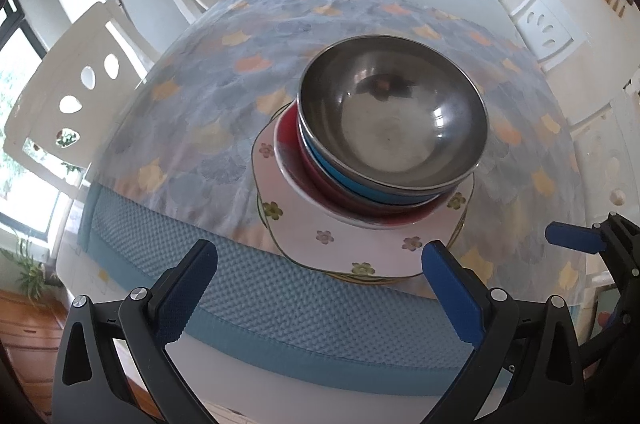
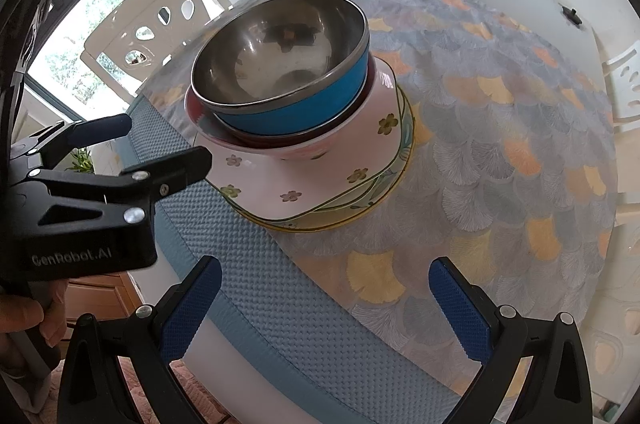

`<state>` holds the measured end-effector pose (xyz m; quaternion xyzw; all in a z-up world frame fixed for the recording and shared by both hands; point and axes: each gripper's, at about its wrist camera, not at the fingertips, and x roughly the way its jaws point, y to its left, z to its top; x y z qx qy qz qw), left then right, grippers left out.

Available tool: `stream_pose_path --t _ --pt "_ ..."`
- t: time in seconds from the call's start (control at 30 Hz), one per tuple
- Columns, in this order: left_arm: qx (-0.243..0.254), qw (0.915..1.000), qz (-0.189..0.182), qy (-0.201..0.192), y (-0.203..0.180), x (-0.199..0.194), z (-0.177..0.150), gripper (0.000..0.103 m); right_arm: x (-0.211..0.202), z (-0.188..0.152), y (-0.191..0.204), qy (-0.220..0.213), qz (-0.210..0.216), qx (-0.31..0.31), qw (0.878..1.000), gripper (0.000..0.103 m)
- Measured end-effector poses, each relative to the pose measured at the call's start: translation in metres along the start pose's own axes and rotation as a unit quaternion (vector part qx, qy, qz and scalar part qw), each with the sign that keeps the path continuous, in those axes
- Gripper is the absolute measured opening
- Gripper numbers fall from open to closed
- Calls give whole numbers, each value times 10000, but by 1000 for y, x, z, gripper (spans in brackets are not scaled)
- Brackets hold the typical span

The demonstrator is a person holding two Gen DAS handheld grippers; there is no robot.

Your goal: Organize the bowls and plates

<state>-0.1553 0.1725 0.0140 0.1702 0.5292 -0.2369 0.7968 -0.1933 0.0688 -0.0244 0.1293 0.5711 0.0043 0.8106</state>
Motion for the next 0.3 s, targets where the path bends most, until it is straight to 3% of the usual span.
stream_pose_path --t 0.3 --pt "9 10000 -6 -39 -3 -5 -4 102 -1 0 -3 -15 24 53 10000 103"
